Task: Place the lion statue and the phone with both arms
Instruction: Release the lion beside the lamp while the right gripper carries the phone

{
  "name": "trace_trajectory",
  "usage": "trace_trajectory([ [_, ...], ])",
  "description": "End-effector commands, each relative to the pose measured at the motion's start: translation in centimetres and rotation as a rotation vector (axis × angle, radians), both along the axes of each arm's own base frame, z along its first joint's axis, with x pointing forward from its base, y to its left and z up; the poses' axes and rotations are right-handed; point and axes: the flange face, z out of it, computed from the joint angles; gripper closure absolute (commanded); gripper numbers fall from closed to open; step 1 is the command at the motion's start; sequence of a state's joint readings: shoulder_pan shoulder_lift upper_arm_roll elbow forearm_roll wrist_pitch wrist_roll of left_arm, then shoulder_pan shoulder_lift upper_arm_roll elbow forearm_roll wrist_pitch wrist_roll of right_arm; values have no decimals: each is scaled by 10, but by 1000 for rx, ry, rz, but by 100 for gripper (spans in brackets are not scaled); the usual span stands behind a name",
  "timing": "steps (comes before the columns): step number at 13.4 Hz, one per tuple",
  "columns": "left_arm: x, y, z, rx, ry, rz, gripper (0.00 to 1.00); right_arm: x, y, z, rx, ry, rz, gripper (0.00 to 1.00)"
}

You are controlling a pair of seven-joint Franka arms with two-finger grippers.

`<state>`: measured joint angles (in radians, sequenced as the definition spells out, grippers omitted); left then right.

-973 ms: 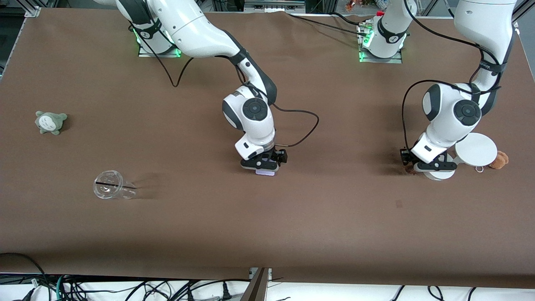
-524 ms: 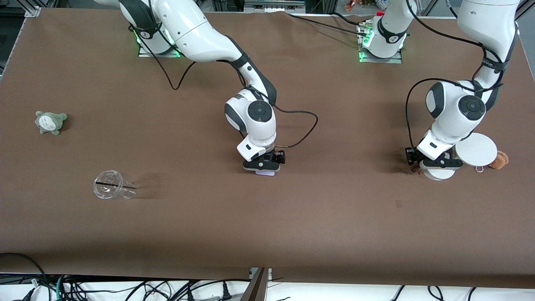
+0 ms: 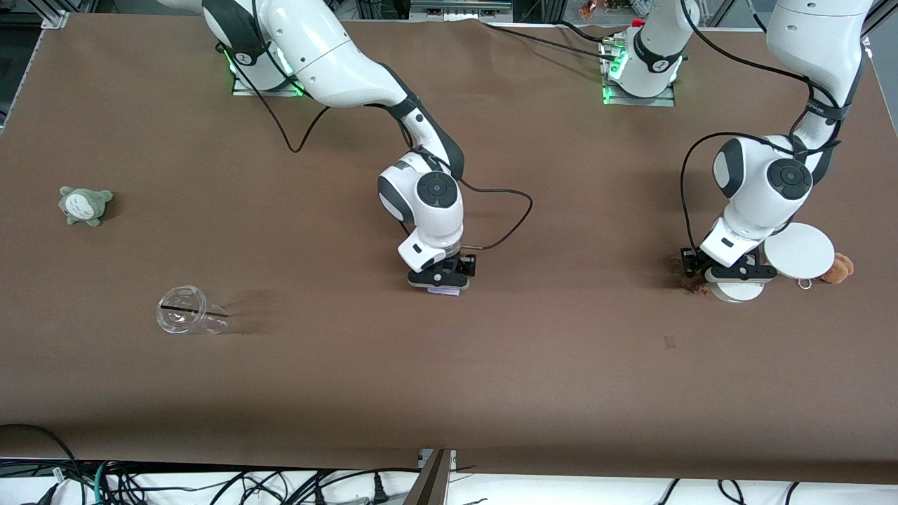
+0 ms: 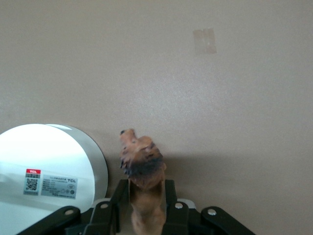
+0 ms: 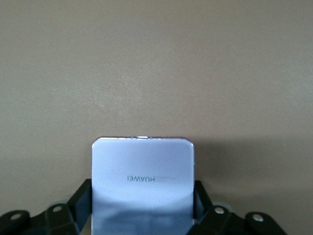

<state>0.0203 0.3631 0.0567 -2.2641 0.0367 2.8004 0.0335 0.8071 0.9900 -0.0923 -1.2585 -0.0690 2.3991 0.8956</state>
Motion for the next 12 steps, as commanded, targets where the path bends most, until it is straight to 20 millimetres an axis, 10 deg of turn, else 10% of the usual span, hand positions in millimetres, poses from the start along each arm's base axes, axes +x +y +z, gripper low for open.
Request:
trace_trajectory([
  [1,8,6,14,16,-33,-18,0,3,2,7,-15,-5,-1,51],
  [12,11,-33,47,-11,8,47,0,91,-181,81,-70,121,164,50],
])
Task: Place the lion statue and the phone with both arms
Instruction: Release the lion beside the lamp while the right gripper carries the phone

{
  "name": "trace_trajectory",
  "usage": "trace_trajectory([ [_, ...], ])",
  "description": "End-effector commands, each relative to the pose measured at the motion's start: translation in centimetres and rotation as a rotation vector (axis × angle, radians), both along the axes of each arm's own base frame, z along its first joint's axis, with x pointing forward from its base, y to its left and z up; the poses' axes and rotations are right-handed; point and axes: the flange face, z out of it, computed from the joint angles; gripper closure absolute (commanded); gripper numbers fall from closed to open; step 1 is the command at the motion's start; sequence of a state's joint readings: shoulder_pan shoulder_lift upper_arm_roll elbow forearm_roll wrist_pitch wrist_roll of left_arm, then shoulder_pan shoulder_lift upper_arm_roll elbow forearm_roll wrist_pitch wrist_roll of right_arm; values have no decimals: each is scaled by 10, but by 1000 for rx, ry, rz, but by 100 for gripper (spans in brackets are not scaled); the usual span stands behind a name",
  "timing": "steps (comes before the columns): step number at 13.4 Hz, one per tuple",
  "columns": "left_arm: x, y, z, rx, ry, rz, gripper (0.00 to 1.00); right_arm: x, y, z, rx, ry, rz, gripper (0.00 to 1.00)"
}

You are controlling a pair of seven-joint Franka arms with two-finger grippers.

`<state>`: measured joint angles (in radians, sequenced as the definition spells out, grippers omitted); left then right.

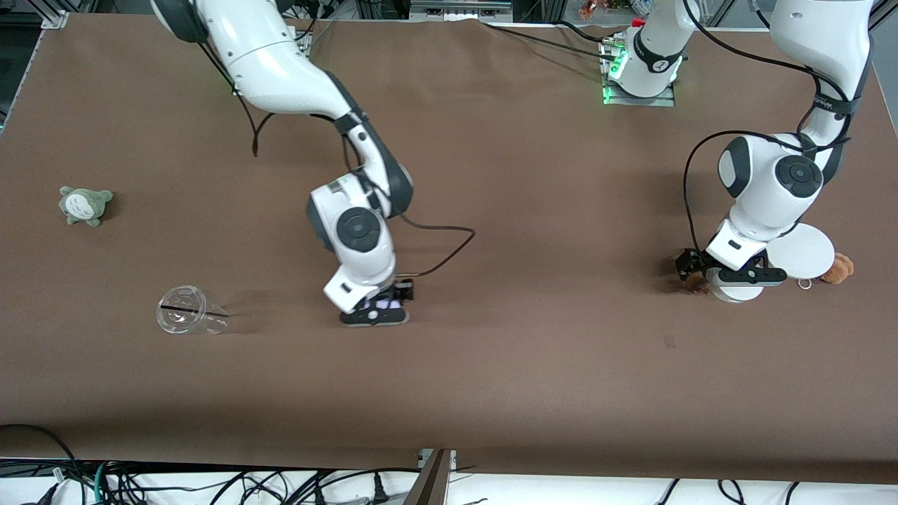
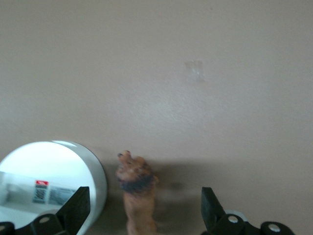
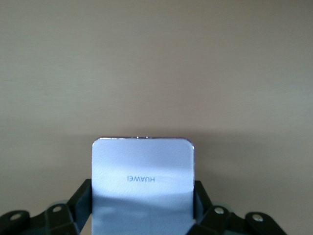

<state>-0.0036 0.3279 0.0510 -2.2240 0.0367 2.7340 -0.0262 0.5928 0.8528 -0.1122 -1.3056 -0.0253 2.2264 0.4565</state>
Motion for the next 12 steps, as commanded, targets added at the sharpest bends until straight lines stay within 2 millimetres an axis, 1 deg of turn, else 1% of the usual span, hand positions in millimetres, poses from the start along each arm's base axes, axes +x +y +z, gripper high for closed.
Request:
trace_trajectory([
  [1,0,-24,27,-2,21,21,0,2,-48,18,40,45,-25,50],
  [3,6,-26,40,-2,32,27,0,6,-82,18,38,58,-34,50],
  [5,9,-24,59,0,35,28,0,10,-126,7,29,78,-25,49],
  [7,16,-22,87,4,68,32,0,10,-165,-12,27,75,-18,49],
  [9,27,-21,131,9,132,37,0,10,-202,-34,30,45,7,49],
  [10,33,-21,159,9,162,44,0,10,-210,-38,33,36,5,49],
  [12,39,-21,207,11,211,48,0,10,-210,-39,37,39,2,49],
])
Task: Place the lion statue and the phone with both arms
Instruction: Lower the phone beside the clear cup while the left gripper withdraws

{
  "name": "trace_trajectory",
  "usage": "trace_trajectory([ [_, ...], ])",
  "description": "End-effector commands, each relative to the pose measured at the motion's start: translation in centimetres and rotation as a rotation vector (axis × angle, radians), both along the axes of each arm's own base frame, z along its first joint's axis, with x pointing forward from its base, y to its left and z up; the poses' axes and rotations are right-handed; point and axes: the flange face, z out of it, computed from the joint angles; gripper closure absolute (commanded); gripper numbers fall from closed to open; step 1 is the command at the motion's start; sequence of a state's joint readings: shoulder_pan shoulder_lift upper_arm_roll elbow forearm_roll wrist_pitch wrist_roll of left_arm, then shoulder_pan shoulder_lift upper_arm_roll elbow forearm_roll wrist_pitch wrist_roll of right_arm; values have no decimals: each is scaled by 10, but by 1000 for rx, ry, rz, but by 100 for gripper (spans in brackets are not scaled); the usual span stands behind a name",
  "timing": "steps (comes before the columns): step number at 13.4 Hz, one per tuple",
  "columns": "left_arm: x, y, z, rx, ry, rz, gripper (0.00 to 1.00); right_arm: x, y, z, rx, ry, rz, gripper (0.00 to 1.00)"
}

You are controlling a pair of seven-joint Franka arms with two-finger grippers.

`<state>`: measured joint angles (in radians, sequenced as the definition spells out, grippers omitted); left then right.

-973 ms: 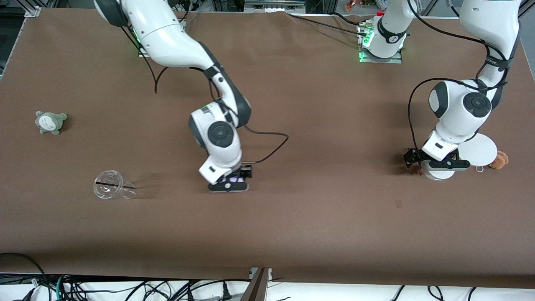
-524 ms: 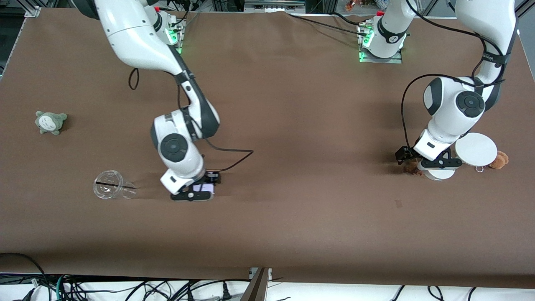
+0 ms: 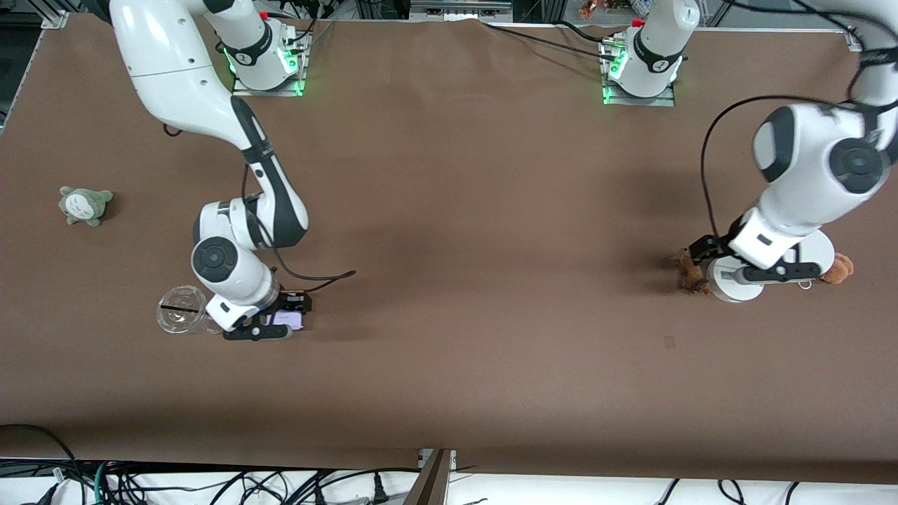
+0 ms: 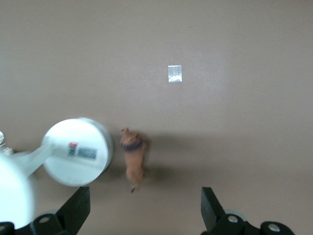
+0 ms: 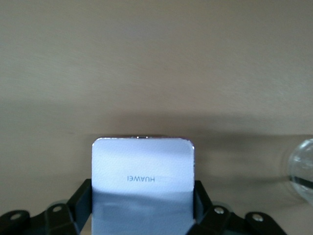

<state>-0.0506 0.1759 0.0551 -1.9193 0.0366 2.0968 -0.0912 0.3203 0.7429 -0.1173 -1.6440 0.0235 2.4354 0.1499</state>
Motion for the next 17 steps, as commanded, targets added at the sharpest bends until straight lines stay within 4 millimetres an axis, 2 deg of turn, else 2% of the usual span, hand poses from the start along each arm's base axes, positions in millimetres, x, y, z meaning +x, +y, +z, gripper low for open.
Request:
trace_trajectory([
  [1,8,2,67,14,49,9,0,-7,5,9,40,-8,2,43],
  [2,8,2,87,12,44,13,0,-7,4,9,46,-7,-6,32],
  [3,5,4,106,8,21,17,0,-6,0,9,48,-7,-13,26],
  [4,1,3,127,4,-15,18,0,-6,0,9,50,-8,-15,14],
  [5,-2,5,143,-1,-42,22,0,-5,-2,8,48,-7,-17,11],
  [8,-8,7,164,-3,-42,30,0,-3,0,12,51,-13,-19,1],
  [10,-17,2,174,-1,25,25,0,-3,3,15,52,-14,-7,1],
  [11,-18,7,173,-7,39,32,0,-2,6,22,55,-19,-4,1],
  [13,-20,12,173,-88,48,64,0,-1,7,49,64,-42,3,1],
  [15,-23,14,173,-87,71,64,0,-6,7,92,72,-21,-2,0],
  [17,-22,15,170,-86,77,67,0,-19,6,158,80,20,-18,0],
])
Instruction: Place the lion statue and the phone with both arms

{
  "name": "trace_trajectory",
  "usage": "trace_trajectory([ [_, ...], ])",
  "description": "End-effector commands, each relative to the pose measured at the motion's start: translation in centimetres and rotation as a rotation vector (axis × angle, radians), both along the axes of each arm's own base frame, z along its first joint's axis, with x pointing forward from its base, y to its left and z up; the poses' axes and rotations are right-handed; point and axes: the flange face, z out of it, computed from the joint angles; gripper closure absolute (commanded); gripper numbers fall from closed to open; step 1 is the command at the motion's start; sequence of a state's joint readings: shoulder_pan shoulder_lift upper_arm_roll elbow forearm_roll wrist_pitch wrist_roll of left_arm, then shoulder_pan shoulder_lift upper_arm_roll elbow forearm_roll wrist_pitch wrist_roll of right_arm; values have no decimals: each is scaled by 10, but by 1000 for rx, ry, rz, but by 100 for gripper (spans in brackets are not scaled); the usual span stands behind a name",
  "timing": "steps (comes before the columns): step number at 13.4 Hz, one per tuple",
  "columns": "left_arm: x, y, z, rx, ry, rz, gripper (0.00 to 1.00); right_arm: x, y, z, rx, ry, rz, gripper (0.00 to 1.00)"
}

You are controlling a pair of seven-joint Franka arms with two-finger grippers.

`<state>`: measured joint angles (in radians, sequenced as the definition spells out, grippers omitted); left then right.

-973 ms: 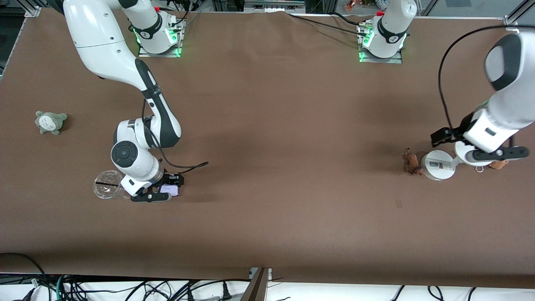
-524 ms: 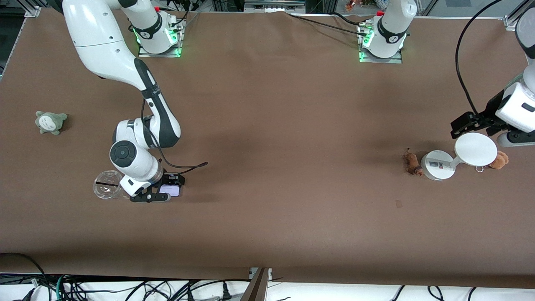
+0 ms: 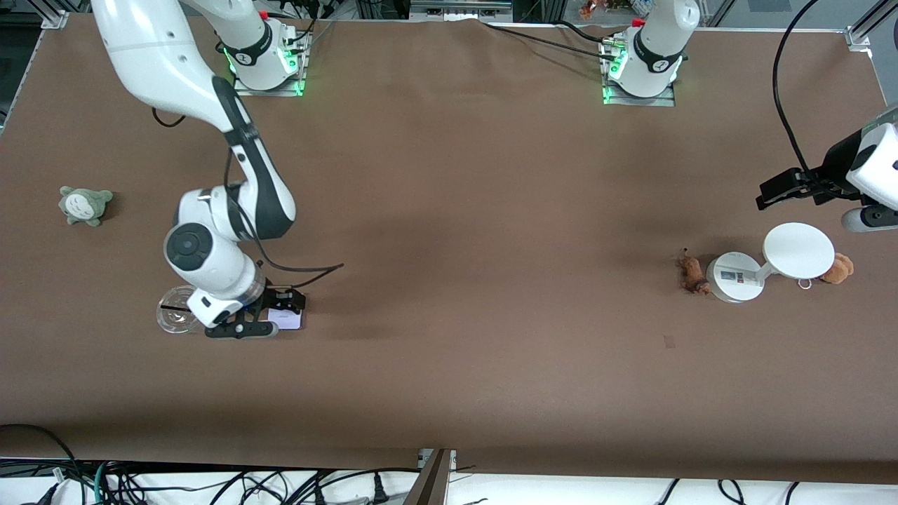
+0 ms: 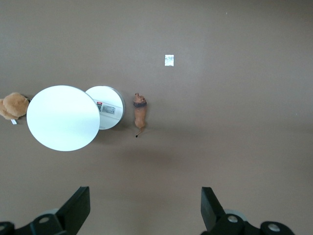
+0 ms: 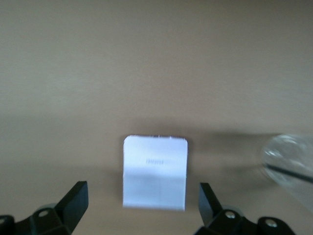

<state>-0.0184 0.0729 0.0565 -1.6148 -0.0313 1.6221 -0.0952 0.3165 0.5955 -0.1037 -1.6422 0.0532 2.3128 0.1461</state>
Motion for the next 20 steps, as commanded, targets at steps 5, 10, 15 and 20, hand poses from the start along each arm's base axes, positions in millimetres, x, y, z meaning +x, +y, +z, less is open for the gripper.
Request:
trace_trajectory([
  [5,2,-3,8,-15,20,0,0,-79,-38,223,38,136,-38,0],
  [10,3,-9,10,-1,14,-12,0,-106,-60,301,46,109,-37,0],
  [15,9,-9,11,0,14,-11,0,-97,-66,328,52,56,-49,0],
  [20,13,-1,11,3,13,3,0,-105,-55,317,30,138,-106,0],
])
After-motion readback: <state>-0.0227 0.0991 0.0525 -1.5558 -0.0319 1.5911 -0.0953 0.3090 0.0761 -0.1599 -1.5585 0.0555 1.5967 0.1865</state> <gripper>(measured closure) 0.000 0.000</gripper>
